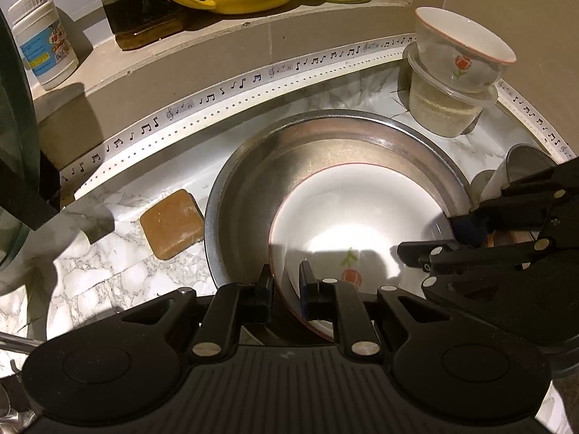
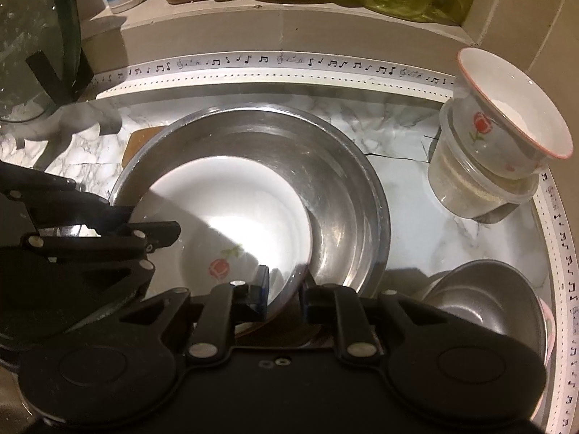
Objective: Organize plates and bowls
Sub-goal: 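Lower the bowl into the steel basin and open both grippers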
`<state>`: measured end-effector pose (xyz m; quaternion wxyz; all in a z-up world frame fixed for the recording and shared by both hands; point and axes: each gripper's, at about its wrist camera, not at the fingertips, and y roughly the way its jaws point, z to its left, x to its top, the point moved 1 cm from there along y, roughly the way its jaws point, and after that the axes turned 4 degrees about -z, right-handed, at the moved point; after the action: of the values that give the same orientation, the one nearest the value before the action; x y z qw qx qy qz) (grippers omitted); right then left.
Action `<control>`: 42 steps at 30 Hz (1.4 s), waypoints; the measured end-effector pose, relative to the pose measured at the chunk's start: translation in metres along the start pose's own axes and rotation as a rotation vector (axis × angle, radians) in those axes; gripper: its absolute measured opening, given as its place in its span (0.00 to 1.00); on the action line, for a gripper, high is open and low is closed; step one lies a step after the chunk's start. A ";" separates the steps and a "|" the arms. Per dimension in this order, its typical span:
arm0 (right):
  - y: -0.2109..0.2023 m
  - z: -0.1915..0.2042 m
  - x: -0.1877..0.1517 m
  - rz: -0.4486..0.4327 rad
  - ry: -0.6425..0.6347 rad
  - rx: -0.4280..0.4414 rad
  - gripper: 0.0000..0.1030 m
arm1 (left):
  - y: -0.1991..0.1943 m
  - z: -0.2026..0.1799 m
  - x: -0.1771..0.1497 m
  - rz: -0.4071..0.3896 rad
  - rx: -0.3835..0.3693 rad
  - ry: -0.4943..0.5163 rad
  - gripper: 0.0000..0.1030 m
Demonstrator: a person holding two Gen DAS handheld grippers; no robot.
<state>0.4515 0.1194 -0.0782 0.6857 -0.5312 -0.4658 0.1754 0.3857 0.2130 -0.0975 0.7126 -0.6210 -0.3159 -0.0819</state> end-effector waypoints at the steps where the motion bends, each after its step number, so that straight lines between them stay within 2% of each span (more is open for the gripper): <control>1: 0.000 0.001 0.001 -0.008 -0.014 -0.016 0.22 | 0.000 0.000 0.000 0.002 0.000 -0.003 0.12; 8: -0.010 0.003 0.003 -0.032 -0.032 -0.041 0.31 | -0.005 -0.002 0.004 -0.017 0.014 0.007 0.13; 16: -0.055 -0.015 0.002 -0.117 0.028 -0.026 0.35 | -0.029 -0.003 0.007 -0.079 0.013 0.021 0.13; 21: -0.085 -0.031 -0.007 -0.148 0.063 -0.039 0.36 | -0.054 -0.010 0.009 -0.124 -0.033 0.033 0.13; 23: -0.096 -0.038 -0.013 -0.156 0.083 -0.046 0.40 | -0.064 -0.016 0.010 -0.137 -0.054 0.045 0.13; 40: -0.164 -0.074 -0.083 -0.202 0.185 -0.108 0.50 | -0.117 -0.080 -0.001 -0.187 -0.224 0.160 0.15; 41: -0.166 -0.076 -0.087 -0.201 0.190 -0.114 0.50 | -0.118 -0.083 -0.002 -0.188 -0.234 0.165 0.17; 42: -0.167 -0.077 -0.091 -0.199 0.196 -0.115 0.50 | -0.119 -0.087 -0.002 -0.188 -0.240 0.169 0.25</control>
<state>0.4269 -0.0535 0.0298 0.7103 -0.5355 -0.4561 0.0269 0.3538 0.1058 -0.0025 0.6464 -0.6603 -0.2996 -0.2374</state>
